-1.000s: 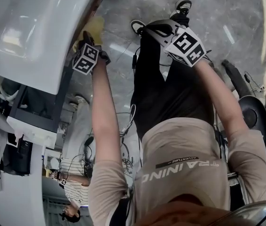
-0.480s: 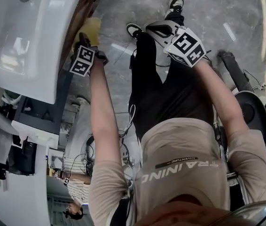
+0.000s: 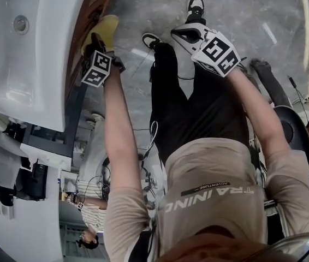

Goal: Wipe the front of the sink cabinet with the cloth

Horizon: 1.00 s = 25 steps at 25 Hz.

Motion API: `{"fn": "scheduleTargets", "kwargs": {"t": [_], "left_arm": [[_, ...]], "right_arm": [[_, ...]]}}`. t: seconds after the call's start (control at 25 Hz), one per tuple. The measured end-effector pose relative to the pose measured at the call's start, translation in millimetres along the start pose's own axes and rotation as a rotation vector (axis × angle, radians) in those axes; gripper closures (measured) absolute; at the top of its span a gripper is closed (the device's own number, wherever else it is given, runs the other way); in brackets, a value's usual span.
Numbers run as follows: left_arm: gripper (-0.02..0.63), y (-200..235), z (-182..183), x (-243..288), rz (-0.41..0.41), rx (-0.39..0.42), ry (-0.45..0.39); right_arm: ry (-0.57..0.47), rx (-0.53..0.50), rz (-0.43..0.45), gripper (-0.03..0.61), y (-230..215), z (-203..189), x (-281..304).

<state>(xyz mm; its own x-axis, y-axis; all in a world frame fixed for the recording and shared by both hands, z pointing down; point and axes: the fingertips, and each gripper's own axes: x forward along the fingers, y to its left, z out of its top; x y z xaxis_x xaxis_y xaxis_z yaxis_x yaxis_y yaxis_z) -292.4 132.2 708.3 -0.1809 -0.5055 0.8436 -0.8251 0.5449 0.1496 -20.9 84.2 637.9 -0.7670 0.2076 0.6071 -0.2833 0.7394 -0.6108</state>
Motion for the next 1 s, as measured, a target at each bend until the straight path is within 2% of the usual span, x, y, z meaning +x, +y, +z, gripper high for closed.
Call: {"fn": "scheduleTargets", "kwargs": {"t": [0.24,0.52,0.76,0.92,1.0], "left_arm": [[0.568,-50,16,21,-0.029,0.041,-0.014],[0.568,-83,19,31,0.002,0.001,0.006],[0.568,-111,30,43,0.005,-0.142,-0.043],[0.569,-134,43,54,-0.008,-0.149,-0.053],[0.569,-140,49,58,-0.002,-0.181,-0.058]], "right_arm": [[-0.005,0.038,-0.01,0.566,-48,5,-21],[0.006,0.094,0.006,0.566,-76,0,-46],[0.015,0.102,0.032,0.566,-93,-2,-53],[0.0,0.112,0.034,0.566,-105,5,-60],[-0.008,0.116,0.032,0.566,-112,9,-64]]}}
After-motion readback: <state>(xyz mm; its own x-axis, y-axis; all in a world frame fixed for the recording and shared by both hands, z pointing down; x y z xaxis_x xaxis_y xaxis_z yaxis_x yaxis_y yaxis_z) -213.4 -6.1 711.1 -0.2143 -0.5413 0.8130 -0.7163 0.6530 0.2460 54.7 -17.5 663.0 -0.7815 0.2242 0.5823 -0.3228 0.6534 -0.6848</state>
